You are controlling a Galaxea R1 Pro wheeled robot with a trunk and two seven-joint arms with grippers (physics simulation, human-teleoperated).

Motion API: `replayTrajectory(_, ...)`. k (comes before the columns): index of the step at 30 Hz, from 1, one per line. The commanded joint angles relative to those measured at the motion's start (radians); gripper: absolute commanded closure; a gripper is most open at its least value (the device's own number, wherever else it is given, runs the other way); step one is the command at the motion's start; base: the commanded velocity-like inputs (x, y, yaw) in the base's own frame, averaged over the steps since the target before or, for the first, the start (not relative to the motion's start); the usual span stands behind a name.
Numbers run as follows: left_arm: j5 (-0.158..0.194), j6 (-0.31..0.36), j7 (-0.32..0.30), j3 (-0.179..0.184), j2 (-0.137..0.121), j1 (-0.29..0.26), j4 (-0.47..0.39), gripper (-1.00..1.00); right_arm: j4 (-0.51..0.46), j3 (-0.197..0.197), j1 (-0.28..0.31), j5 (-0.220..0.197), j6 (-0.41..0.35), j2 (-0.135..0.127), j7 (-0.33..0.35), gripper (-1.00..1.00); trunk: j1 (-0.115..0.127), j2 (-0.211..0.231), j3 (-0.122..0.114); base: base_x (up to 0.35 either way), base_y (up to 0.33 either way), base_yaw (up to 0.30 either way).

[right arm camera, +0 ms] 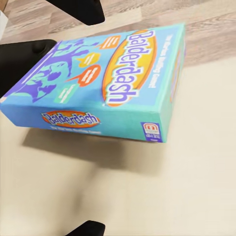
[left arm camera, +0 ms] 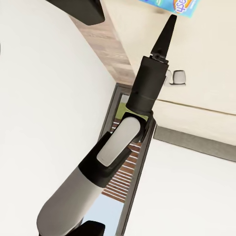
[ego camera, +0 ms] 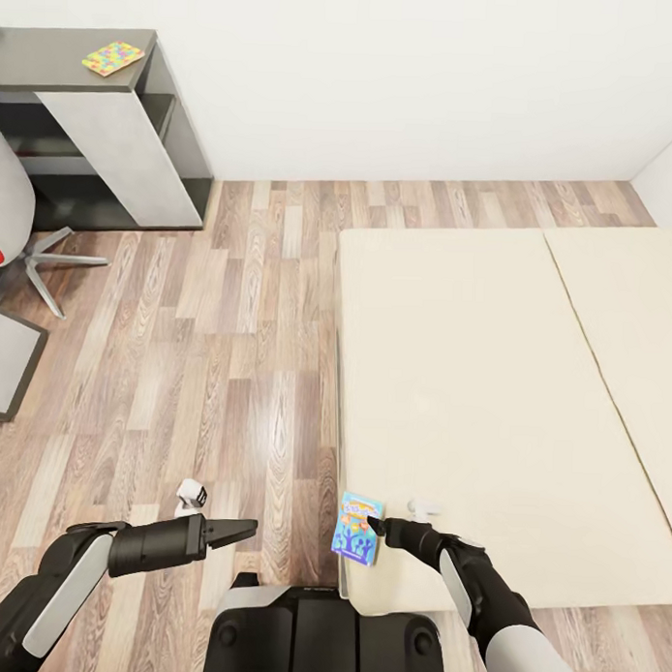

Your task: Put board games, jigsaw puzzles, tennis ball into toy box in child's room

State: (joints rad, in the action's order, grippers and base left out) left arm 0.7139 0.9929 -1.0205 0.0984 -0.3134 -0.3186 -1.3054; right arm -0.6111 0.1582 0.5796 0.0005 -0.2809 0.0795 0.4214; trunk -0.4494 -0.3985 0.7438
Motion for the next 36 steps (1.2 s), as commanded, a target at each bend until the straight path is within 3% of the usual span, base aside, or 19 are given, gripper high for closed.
replayTrajectory(1, 0.003, 0.004, -0.001, 0.001, -0.001, -0.001, 0.000, -1.00, -0.002, 0.008, 0.000, 0.000, -0.008, 0.002, 0.007, -1.00, -0.001, -0.002, 0.001, 0.000, 0.000, 0.000)
replayTrajectory(25, 0.003, 0.004, -0.001, -0.002, -0.001, -0.001, 0.001, -1.00, -0.016, 0.007, 0.000, -0.001, -0.011, 0.000, 0.012, -1.00, -0.001, -0.002, -0.001, 0.000, 0.000, 0.000)
replayTrajectory(31, 0.003, 0.004, -0.001, -0.006, -0.007, -0.001, 0.002, -1.00, -0.111, 0.008, -0.020, -0.002, -0.052, -0.001, 0.073, -1.00, -0.001, -0.002, -0.006, 0.000, 0.000, 0.000)
replayTrajectory(36, 0.003, 0.004, -0.001, -0.006, -0.012, -0.001, 0.002, -1.00, -0.258, 0.012, -0.084, -0.003, -0.121, 0.000, 0.141, -1.00, -0.001, -0.002, -0.013, 0.000, 0.000, 0.000)
